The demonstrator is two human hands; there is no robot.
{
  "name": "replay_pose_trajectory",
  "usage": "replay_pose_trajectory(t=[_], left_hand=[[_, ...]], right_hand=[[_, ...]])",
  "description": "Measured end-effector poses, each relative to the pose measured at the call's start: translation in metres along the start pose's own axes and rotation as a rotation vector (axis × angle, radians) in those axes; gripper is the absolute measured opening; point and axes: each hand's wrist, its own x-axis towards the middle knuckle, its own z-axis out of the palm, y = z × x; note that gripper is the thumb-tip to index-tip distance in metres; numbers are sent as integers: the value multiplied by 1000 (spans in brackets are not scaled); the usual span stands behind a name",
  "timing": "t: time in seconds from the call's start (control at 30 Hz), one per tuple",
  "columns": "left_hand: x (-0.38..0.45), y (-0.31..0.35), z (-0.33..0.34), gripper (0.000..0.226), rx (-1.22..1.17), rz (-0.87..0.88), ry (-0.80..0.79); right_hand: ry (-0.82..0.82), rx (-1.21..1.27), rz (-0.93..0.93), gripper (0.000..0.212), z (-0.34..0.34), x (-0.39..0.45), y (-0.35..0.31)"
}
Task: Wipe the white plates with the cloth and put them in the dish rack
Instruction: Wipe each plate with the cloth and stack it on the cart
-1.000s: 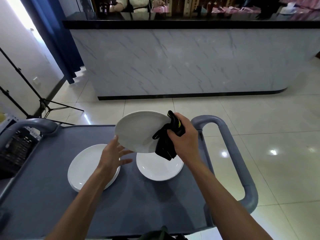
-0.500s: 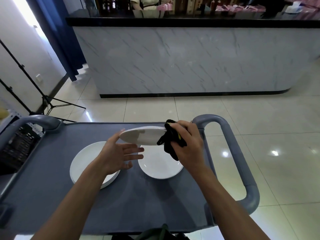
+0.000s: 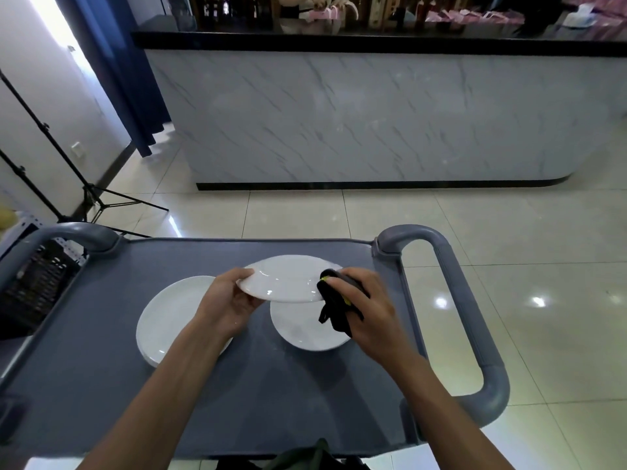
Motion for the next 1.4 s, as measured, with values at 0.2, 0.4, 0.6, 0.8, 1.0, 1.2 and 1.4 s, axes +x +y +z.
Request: replay_pose_trajectory(t=[0.2, 0.4, 0.6, 0.8, 1.0, 1.2, 1.4], left_hand=[[1, -7, -1, 22, 136, 178, -69], [-2, -18, -1, 23, 224, 235, -21], [-7, -30, 10, 20, 363, 356, -16], [-12, -25, 19, 20, 438, 424, -64], [-13, -16, 25, 20, 418, 444, -53], [-11, -12, 29, 20, 433, 425, -81], [-8, -10, 36, 21, 492, 441, -118]], right_hand=[[-129, 69, 164, 41, -7, -12, 1], [-139, 246, 439, 63, -3, 4, 3], [-135, 219, 304, 53, 16, 48, -3], [-61, 175, 269, 42, 35, 72, -13], [-26, 98, 191, 39, 47, 67, -22], [-156, 70, 204, 47, 43, 50, -16], [-116, 53, 225, 48, 39, 61, -15]])
